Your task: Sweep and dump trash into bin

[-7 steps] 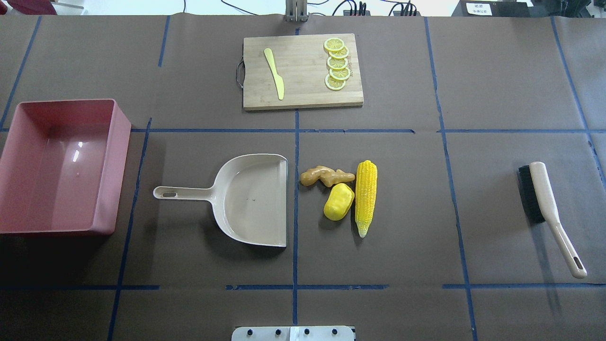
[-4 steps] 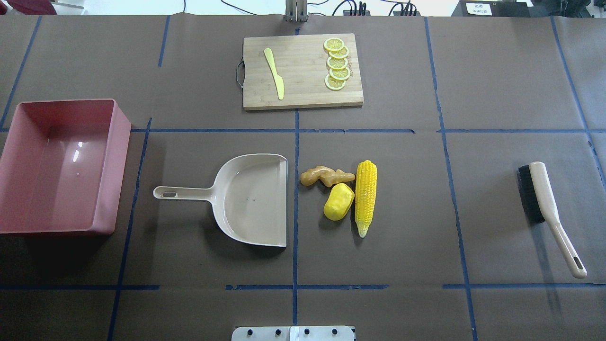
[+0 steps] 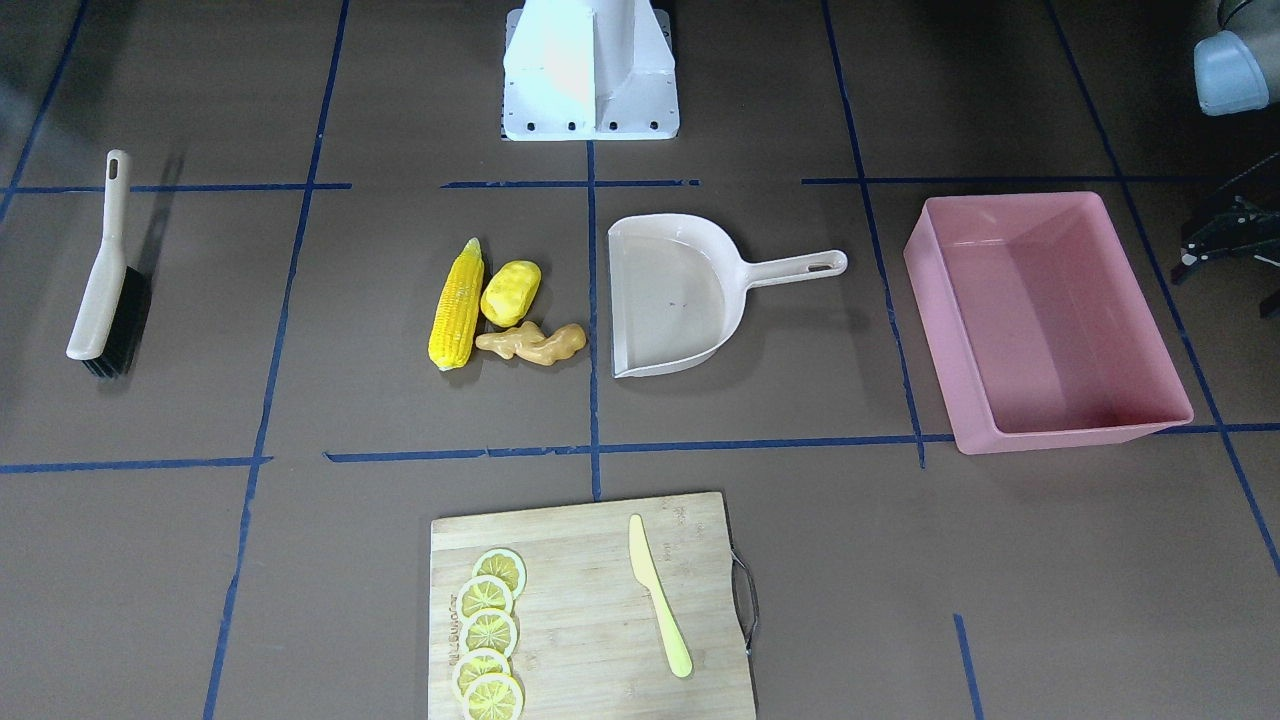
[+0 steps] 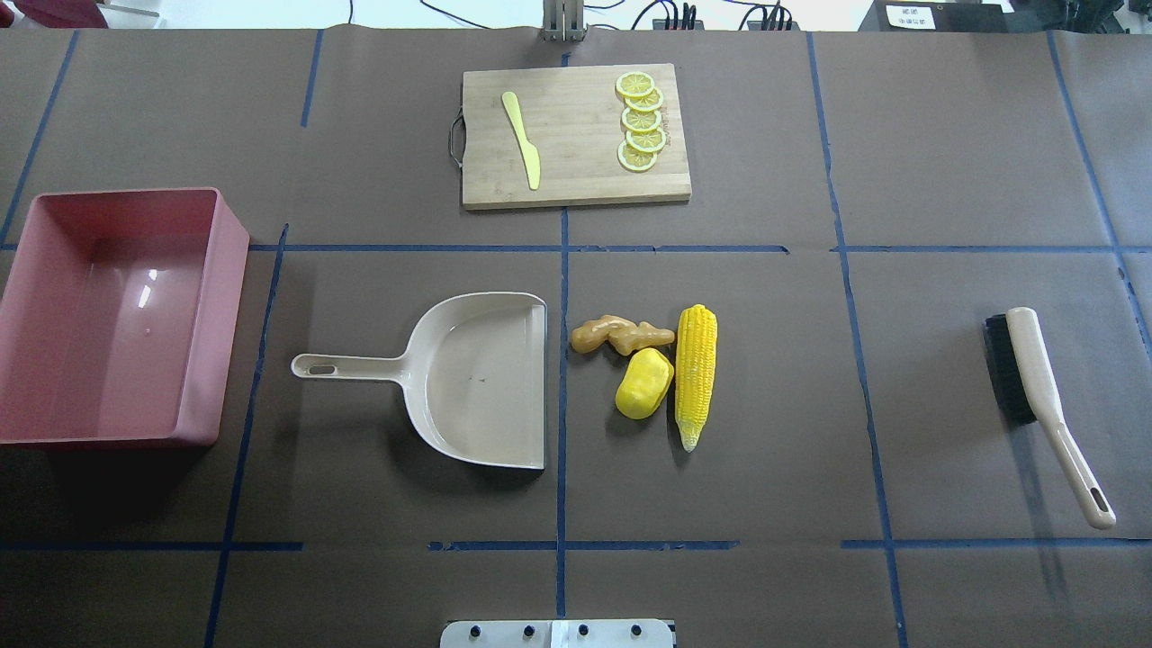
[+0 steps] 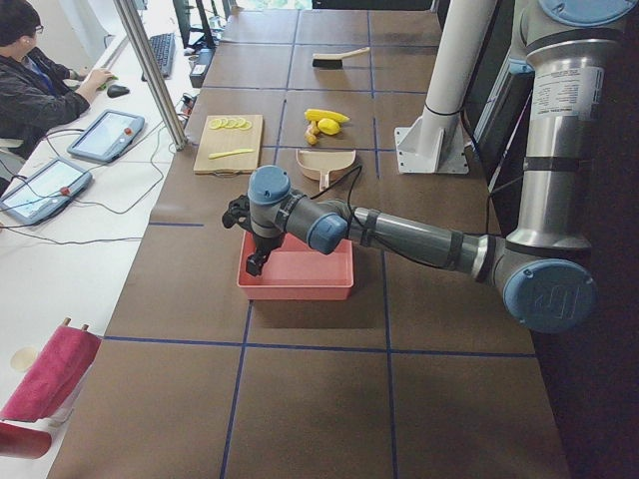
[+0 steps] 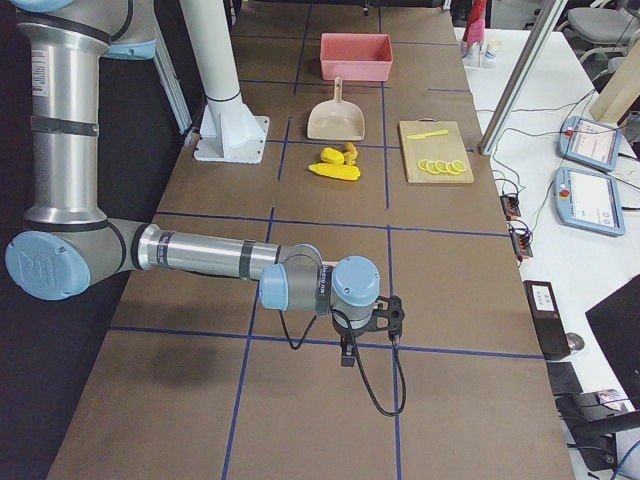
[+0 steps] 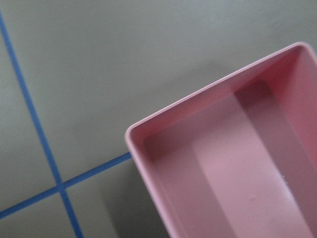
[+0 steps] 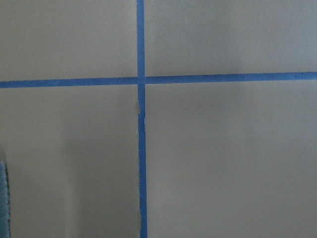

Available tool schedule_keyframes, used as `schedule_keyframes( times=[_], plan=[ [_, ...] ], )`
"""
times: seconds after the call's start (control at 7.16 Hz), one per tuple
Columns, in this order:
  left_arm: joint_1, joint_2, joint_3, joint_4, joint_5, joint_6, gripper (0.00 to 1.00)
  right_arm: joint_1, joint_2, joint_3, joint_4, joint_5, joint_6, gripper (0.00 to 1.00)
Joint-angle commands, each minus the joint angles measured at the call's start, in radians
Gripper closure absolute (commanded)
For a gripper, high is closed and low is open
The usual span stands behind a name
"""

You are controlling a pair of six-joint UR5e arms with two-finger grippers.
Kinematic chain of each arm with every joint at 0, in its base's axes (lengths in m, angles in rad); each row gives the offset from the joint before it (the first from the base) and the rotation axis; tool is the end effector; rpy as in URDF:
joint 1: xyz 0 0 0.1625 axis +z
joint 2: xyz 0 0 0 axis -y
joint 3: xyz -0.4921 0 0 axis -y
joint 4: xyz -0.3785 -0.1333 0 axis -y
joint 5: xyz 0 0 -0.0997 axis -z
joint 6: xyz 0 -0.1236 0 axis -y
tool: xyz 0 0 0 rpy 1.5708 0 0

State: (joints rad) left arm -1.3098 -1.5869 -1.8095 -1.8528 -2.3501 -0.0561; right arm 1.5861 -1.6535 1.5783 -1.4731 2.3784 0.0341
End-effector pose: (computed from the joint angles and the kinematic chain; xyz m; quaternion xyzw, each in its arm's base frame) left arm 0.0854 -0.4997 0.5837 0.1844 0.4004 0.1914 0.8769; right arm 0.0507 -0.4377 0.7645 0.0067 -0.3930 0.0183 0.9193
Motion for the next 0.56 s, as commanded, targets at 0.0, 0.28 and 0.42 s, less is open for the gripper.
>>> schedule_keyframes(
  times=[0.0, 0.28, 0.42],
  plan=[
    [0.030, -0.007, -0.072, 0.020, -0.014, -0.007, 0.00, 0.000, 0.000, 0.000, -0.001, 0.004, 0.003, 0.00],
    [0.041, -0.008, -0.158, 0.020, -0.089, -0.011, 0.00, 0.000, 0.000, 0.000, -0.001, 0.005, 0.029, 0.00],
    [0.043, -0.001, -0.197, 0.011, -0.081, -0.004, 0.01, 0.000, 0.000, 0.000, -0.001, 0.005, 0.030, 0.00]
  ],
)
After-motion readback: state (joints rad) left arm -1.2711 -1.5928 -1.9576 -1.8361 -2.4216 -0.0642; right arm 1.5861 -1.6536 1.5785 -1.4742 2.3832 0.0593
